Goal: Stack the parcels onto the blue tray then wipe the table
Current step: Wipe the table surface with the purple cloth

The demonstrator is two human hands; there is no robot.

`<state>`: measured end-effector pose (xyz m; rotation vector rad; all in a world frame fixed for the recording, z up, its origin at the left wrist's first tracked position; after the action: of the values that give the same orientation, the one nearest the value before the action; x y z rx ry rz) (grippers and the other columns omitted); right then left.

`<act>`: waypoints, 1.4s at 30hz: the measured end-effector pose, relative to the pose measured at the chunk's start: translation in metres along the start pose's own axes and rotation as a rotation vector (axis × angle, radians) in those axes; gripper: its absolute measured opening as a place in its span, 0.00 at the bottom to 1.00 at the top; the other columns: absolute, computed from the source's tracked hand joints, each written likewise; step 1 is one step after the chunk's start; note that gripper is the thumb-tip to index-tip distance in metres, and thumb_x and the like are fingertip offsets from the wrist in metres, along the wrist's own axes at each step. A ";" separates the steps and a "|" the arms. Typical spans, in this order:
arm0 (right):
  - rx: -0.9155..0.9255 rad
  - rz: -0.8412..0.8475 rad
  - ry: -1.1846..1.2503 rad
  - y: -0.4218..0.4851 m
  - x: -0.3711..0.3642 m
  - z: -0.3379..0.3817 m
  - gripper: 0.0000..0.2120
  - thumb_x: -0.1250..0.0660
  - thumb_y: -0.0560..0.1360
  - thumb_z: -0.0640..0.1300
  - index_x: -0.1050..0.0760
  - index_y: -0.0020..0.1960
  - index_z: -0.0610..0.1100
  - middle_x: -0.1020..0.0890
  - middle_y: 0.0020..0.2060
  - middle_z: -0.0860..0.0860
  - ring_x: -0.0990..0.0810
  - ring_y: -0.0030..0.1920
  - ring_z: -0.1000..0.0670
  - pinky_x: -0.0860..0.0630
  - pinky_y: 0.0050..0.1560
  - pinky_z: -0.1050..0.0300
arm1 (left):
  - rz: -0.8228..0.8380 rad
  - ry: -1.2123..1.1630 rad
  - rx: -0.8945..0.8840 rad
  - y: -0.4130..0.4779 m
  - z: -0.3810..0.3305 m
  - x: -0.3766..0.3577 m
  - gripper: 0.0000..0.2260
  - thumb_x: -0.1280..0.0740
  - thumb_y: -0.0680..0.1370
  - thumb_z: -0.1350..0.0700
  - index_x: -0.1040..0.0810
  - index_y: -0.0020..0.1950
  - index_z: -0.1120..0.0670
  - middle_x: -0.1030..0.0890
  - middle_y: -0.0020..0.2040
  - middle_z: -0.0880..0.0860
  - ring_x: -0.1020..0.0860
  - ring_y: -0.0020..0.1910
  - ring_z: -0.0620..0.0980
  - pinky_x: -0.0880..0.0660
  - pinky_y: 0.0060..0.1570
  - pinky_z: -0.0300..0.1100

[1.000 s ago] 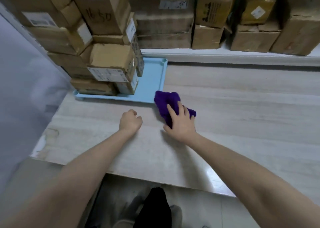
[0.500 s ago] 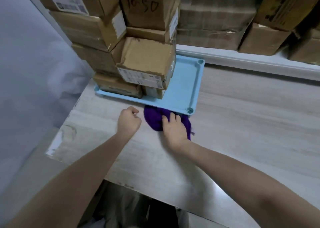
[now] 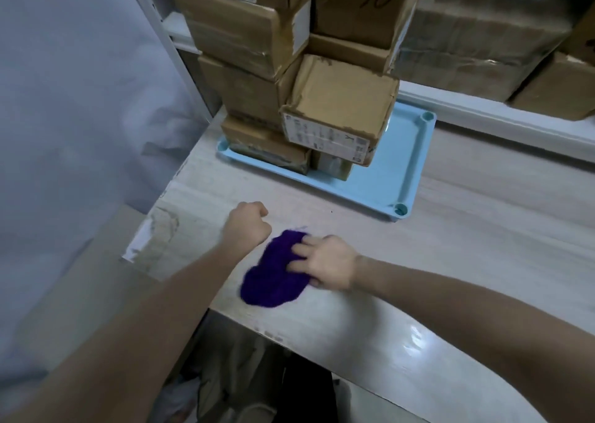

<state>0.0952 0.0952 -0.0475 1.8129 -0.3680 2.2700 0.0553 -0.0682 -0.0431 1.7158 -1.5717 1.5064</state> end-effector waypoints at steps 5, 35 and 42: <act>-0.583 -0.194 0.149 0.028 -0.015 -0.037 0.26 0.34 0.69 0.44 0.27 0.67 0.45 0.25 0.61 0.38 0.27 0.57 0.31 0.26 0.57 0.36 | -0.125 -0.154 0.028 0.017 0.025 0.031 0.16 0.37 0.71 0.65 0.20 0.56 0.56 0.21 0.56 0.55 0.21 0.53 0.55 0.23 0.55 0.50; 0.078 0.169 0.410 -0.167 -0.037 0.049 0.17 0.30 0.65 0.31 0.17 0.51 0.44 0.21 0.57 0.44 0.26 0.61 0.40 0.26 0.56 0.46 | 0.109 0.141 -0.109 -0.087 -0.143 -0.099 0.27 0.31 0.68 0.53 0.28 0.67 0.54 0.30 0.63 0.56 0.30 0.62 0.58 0.27 0.59 0.49; -0.454 -0.032 0.329 -0.333 -0.022 -0.048 0.16 0.36 0.62 0.40 0.17 0.47 0.49 0.20 0.50 0.48 0.22 0.51 0.41 0.23 0.48 0.49 | 0.130 0.195 -0.249 -0.120 -0.246 -0.142 0.20 0.35 0.70 0.60 0.25 0.62 0.52 0.29 0.61 0.56 0.29 0.62 0.57 0.27 0.59 0.48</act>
<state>0.1613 0.4259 -0.0589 1.1959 -0.7154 2.1819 0.0777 0.2395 -0.0312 1.3133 -1.7113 1.4198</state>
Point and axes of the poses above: each hand's wrist, its own y-axis towards the middle knuckle, its own x-axis out of the back of the hand, z = x × y, the point moved 7 cm from there along y, towards the middle knuckle
